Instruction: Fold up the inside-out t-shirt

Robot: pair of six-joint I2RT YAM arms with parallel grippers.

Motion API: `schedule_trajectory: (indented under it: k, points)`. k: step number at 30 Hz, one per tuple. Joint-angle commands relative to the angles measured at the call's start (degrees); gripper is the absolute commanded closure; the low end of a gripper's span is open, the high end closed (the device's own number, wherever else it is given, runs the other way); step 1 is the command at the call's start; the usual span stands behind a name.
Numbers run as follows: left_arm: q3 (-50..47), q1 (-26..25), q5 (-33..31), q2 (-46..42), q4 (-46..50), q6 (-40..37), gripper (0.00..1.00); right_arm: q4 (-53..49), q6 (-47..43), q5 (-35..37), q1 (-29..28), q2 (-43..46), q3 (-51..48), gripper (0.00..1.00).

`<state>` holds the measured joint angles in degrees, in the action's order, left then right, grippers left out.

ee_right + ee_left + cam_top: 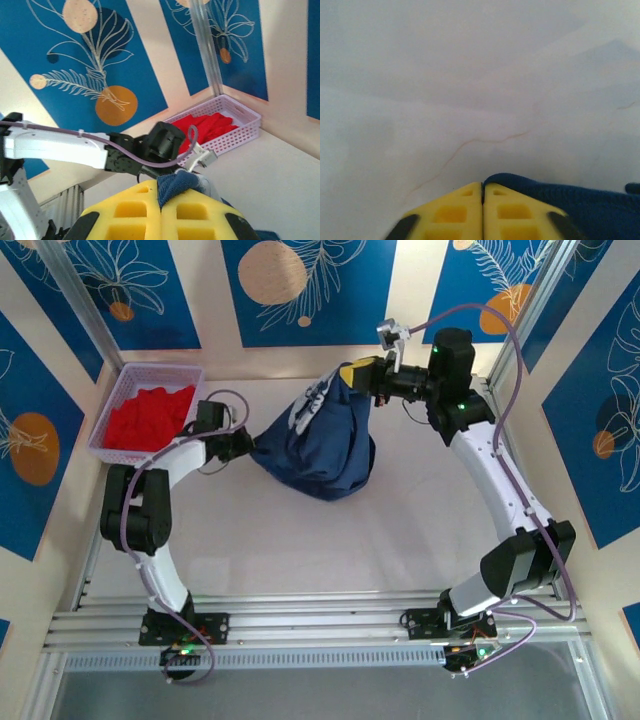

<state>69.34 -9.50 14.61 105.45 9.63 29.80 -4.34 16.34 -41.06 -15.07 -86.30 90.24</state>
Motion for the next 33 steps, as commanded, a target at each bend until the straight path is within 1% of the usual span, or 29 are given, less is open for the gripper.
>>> schedule_trajectory:
  k: [1, 4, 7, 10, 13, 15, 18, 22, 24, 26, 29, 31, 33]
  points:
    - [-4.0, -0.2, -1.4, -5.2, -2.8, 0.2, 0.69, 3.6, 1.8, -3.3, 0.3, -1.3, -2.1, 1.00]
    - [-8.4, -0.7, -0.2, -11.2, -6.1, -0.6, 0.51, 2.1, 0.1, -4.1, 0.3, -2.9, -2.0, 1.00]
    - [-11.9, -2.2, 2.5, -18.1, -10.4, -2.7, 0.41, -0.5, -1.7, -5.3, 0.3, -4.7, -0.7, 1.00]
    - [-12.8, -5.4, 6.5, -23.4, -13.4, -5.9, 0.36, -2.1, -2.6, -5.5, 0.1, -5.6, 0.0, 1.00]
    - [-10.5, -11.3, 7.7, -26.0, -12.6, -10.3, 0.32, -2.9, -3.1, -5.2, -0.2, -5.9, -0.1, 1.00]
    - [-7.3, -15.3, 7.8, -25.8, -10.5, -14.0, 0.32, -3.3, -3.4, -5.1, -0.5, -6.1, 0.0, 1.00]
    - [-2.0, -18.3, 7.3, -22.4, -7.0, -16.5, 0.32, -4.1, -4.0, -5.3, -0.9, -6.1, 0.1, 1.00]
    - [2.6, -18.8, 9.4, -18.3, -6.1, -16.5, 0.37, -5.6, -5.3, -5.3, -1.2, -6.1, 0.4, 1.00]
    - [4.1, -19.0, 11.0, -16.6, -6.0, -16.4, 0.42, -6.3, -5.8, -5.3, -1.2, -6.0, 0.4, 1.00]
    - [5.4, -19.0, 12.3, -15.4, -5.6, -16.5, 0.46, -6.5, -6.1, -5.4, -1.2, -5.8, 0.3, 1.00]
    - [7.0, -19.0, 12.7, -13.9, -4.9, -16.5, 0.54, -6.3, -6.1, -6.1, -1.2, -5.7, 0.1, 1.00]
    - [8.1, -19.0, 13.3, -12.8, -4.7, -16.4, 0.64, -6.2, -6.3, -6.8, -1.2, -5.7, 0.2, 1.00]
    - [9.5, -18.7, 13.2, -11.8, -3.9, -15.7, 0.80, -6.6, -7.3, -8.1, -1.0, -5.5, 0.3, 1.00]
